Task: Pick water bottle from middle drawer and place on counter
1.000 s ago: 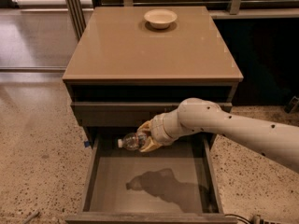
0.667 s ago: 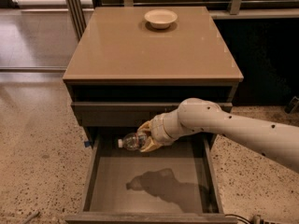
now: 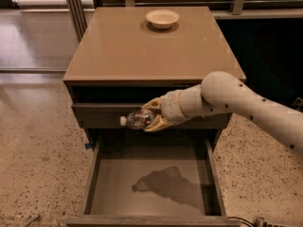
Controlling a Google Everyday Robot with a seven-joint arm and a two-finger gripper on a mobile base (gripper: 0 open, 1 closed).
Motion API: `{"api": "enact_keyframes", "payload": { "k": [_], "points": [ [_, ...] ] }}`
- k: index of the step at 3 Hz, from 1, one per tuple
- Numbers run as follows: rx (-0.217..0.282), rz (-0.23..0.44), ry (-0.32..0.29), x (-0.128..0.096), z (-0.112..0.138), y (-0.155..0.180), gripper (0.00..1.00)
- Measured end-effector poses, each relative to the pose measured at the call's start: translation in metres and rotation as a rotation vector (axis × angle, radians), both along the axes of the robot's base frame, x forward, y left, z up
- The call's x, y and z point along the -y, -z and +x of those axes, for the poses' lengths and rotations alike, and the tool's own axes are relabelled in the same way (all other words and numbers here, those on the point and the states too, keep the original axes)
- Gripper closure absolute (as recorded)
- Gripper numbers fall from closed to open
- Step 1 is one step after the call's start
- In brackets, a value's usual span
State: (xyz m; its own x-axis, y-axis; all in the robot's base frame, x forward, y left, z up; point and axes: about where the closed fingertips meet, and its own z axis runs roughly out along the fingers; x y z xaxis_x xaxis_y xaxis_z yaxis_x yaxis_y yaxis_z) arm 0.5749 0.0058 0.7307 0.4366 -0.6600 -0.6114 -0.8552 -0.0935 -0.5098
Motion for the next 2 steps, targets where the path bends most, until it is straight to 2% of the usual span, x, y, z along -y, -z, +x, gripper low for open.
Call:
{"api": "enact_keyframes", "payload": {
  "k": [1,2],
  "points": [
    [0.022,0.129,-0.106,-0.004,0.008,-0.071,1.00],
    [0.048,0.154,-0.177,-0.011,0.028,-0.132,1.00]
  ]
}}
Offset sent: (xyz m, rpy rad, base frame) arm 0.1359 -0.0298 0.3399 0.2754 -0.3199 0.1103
